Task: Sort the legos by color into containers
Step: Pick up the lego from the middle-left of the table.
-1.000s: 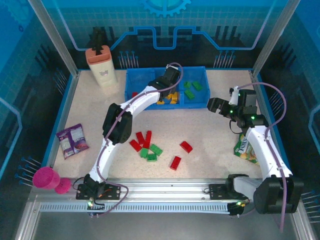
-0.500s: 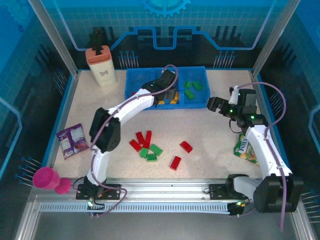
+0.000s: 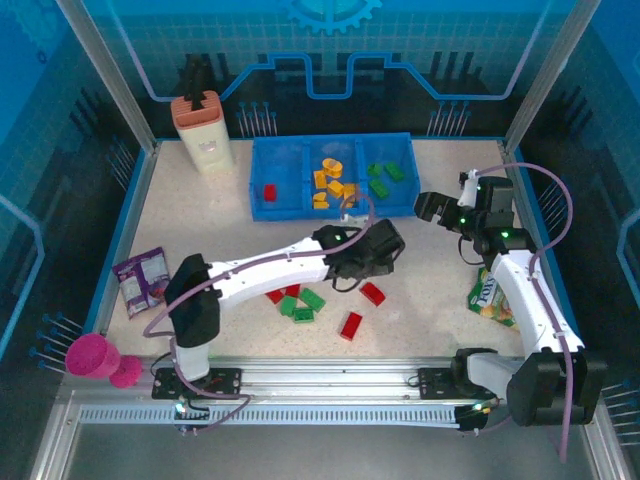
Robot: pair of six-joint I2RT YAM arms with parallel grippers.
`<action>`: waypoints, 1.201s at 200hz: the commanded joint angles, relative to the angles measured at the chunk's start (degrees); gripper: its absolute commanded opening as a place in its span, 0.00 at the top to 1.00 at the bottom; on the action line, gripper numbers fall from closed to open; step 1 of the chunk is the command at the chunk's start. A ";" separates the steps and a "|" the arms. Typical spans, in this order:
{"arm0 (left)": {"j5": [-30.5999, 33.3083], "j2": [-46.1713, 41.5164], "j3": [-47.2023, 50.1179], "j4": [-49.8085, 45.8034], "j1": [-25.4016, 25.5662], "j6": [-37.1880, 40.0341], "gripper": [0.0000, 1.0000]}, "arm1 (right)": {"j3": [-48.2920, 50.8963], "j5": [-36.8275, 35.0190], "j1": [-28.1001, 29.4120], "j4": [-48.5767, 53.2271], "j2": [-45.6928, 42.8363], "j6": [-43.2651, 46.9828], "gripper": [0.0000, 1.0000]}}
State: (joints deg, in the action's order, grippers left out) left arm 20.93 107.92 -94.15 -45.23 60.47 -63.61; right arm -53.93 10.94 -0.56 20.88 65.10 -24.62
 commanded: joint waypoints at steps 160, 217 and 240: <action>-2.34 16.88 -5.01 -4.06 2.01 -29.82 0.37 | 1.38 0.30 0.43 -4.56 -0.72 -0.75 0.00; -2.37 19.22 -4.11 0.52 1.77 -29.73 0.37 | 1.63 -1.01 1.30 -4.40 -0.01 0.23 0.00; -3.23 20.34 -5.19 0.16 1.50 -29.29 0.38 | 1.72 -1.26 1.35 -4.54 0.29 0.38 0.00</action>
State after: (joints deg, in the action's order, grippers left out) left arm 18.94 126.43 -99.02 -45.76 62.37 -92.68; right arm -52.21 10.68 0.05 17.04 64.97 -25.41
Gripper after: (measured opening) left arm 0.623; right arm 0.998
